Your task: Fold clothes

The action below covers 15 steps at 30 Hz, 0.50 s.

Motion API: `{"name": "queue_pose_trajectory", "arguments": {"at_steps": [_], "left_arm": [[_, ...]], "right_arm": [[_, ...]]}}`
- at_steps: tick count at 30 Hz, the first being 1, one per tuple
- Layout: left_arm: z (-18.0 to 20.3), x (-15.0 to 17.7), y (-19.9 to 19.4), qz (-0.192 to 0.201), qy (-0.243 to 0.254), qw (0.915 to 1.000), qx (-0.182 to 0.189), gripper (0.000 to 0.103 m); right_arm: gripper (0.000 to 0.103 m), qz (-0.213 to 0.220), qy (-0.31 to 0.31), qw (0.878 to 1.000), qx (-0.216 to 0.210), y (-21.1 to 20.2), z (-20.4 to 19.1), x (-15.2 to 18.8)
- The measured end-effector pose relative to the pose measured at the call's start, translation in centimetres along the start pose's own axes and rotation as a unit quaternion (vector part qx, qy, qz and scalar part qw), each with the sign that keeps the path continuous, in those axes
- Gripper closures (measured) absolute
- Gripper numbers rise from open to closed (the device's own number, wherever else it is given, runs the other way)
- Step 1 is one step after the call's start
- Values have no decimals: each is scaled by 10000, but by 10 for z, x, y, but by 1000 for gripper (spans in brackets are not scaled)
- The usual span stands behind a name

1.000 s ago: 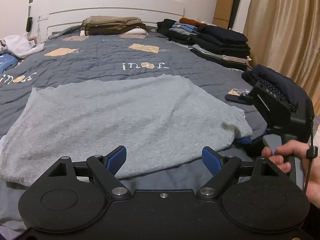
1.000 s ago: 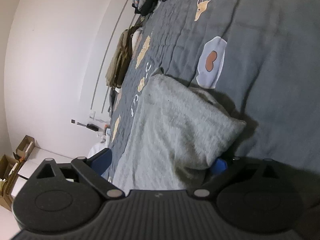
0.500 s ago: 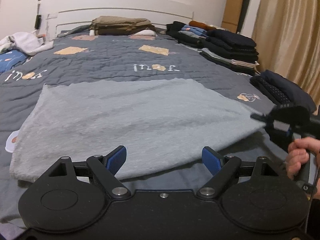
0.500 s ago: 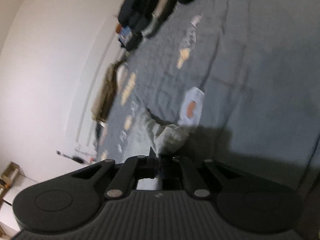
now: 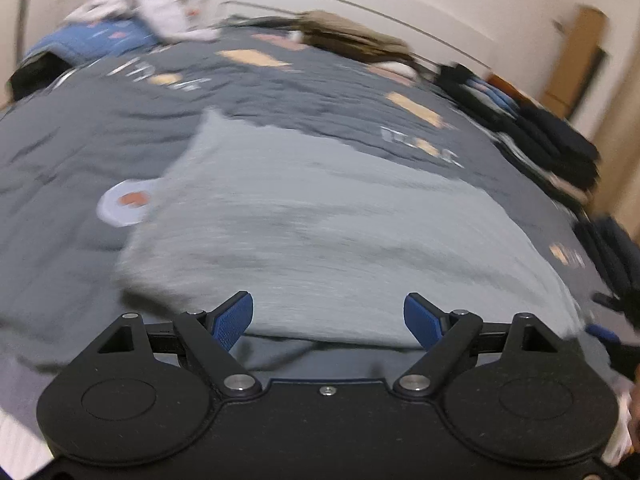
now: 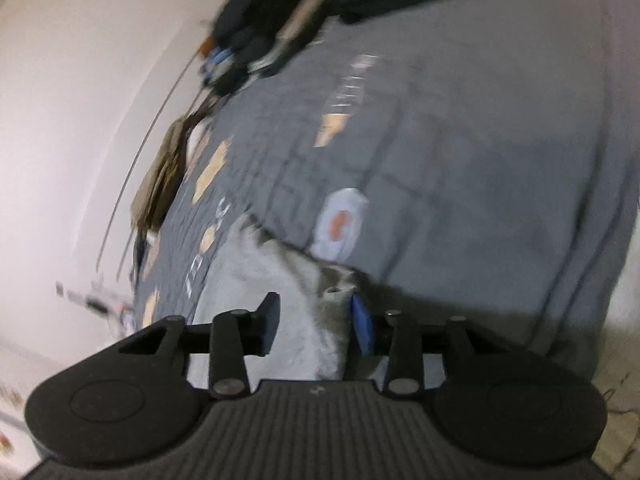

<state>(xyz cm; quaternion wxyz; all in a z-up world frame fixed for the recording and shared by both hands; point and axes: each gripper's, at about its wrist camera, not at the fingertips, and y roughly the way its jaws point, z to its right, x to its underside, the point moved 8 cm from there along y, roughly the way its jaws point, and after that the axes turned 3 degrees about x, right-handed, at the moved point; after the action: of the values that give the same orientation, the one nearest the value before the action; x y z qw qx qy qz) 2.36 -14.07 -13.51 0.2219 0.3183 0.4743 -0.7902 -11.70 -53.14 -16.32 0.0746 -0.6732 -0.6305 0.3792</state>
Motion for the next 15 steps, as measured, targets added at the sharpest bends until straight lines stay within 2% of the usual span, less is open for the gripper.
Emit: {"name": "queue_pose_trajectory", "arguments": {"at_steps": [5,11,15], "left_arm": [[-29,-6,-10,154,-677,9976,2,21],[-61,-12,-19,367,-1123,9928,-219,21],[-86,-11,-21,426,-1715,9841,-155,21]], "right_arm": [[49,-135,-1340,9906,-236,3,-52,18],[45,-575,-2634,9617,-501,14,-102,60],[43,-849,-3171,9424,-644,18,-126,95]]}}
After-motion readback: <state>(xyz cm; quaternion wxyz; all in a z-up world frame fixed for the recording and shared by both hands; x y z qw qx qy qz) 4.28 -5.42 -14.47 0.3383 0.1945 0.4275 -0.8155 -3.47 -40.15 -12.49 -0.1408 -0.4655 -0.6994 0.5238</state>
